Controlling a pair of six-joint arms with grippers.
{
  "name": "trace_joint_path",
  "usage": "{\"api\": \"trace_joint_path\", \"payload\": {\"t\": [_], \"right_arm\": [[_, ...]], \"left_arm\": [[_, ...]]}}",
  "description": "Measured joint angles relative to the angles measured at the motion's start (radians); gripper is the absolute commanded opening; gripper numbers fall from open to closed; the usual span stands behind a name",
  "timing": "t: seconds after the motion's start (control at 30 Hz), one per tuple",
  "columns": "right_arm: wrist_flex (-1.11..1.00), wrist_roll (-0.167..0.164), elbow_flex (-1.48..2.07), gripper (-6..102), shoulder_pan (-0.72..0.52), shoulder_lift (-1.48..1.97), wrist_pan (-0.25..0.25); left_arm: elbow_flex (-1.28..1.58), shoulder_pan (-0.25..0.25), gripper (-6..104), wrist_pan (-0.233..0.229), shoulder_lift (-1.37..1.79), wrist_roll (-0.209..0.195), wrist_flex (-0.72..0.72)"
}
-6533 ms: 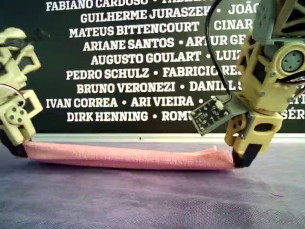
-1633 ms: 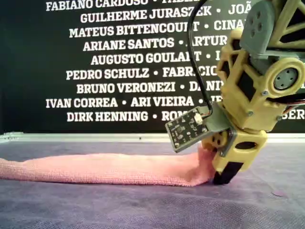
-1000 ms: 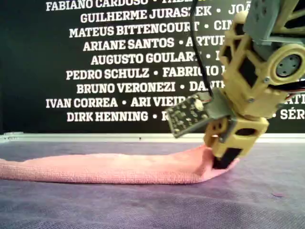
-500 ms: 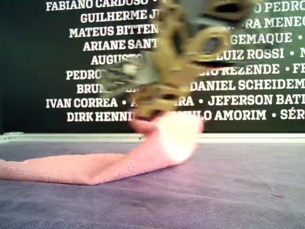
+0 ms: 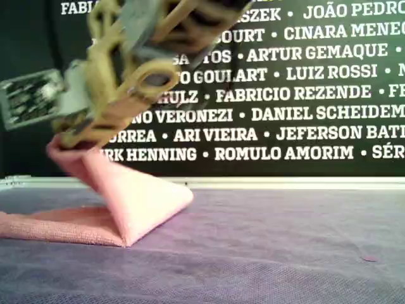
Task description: Fold a cloth
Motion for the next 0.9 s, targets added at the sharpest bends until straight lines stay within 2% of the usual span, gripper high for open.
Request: {"api": "trace_joint_path", "payload": {"t": [0.23, 0.3, 0.4, 0.47, 0.53, 0.67, 0.9], "right_arm": [[0.000, 0.000, -0.193, 6, 0.037, -0.209, -0.003], [0.000, 0.002, -0.242, 12, 0.043, -0.245, -0.002], [0.000, -0.002, -0.285, 29, 0.041, -0.265, -0.002], [0.000, -0.003, -0.288, 37, 0.037, -0.265, -0.002], [0.000, -0.003, -0.288, 42, 0.034, -0.265, -0.002], [0.015, -0.003, -0.288, 43, 0.034, -0.265, -0.002], [0.324, -0.003, -0.288, 43, 0.026, -0.209, -0.002]], "left_arm": [[0.000, 0.000, 61, 0.000, 0.000, 0.000, 0.000], [0.000, 0.000, 61, 0.000, 0.000, 0.000, 0.000], [0.000, 0.000, 61, -0.015, 0.000, 0.000, 0.000], [0.000, 0.012, 61, -0.046, 0.000, 0.000, 0.000], [0.000, 0.051, 61, -0.084, 0.000, 0.000, 0.000], [0.000, 0.089, 61, -0.130, 0.000, 0.000, 0.000], [0.000, 0.094, 61, -0.140, 0.000, -0.002, 0.000]]}}
